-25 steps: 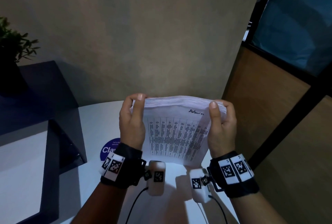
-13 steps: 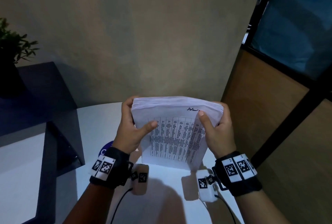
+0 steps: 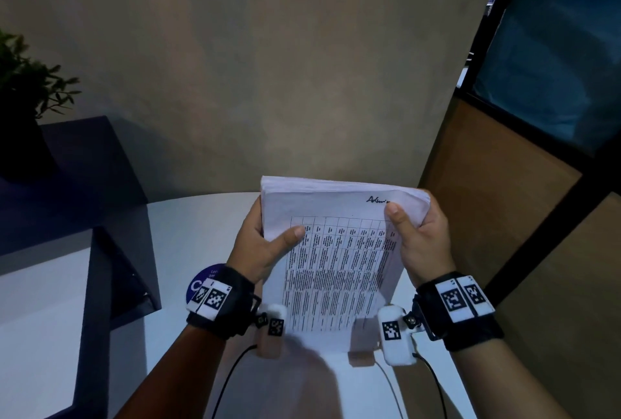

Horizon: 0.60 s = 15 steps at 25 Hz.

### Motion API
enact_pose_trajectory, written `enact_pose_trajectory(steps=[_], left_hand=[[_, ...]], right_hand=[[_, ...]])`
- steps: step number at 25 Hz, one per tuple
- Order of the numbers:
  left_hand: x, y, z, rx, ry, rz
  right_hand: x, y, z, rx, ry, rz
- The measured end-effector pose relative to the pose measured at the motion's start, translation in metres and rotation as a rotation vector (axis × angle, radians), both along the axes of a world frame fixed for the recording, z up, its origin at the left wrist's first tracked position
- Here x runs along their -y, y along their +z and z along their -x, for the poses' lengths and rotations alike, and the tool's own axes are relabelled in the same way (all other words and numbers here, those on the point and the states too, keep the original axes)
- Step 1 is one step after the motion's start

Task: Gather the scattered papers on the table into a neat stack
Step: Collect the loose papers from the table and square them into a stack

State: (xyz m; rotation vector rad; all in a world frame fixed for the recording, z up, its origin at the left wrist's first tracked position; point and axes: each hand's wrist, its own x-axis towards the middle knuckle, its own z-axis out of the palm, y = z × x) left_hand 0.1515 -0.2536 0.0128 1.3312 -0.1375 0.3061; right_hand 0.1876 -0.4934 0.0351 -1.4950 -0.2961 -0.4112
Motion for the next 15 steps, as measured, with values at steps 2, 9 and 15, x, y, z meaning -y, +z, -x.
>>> enact_pose_trajectory(steps=[2,9,15], left_hand=[[0.005,0.001,0.003,0.003,0.017,-0.006],[0.014,-0.009,0.018,-0.029,0.146,-0.052],[0.018,-0.005,0.011,-0.002,0.153,-0.077]], right_hand=[[-0.003,0.004,0.004,0.032,-0.016,-0.015],[-0.009,-0.006,0.025,0.068,-0.025,0.078],[-0.005,-0.002,0.018,0.081,-0.041,0.100]])
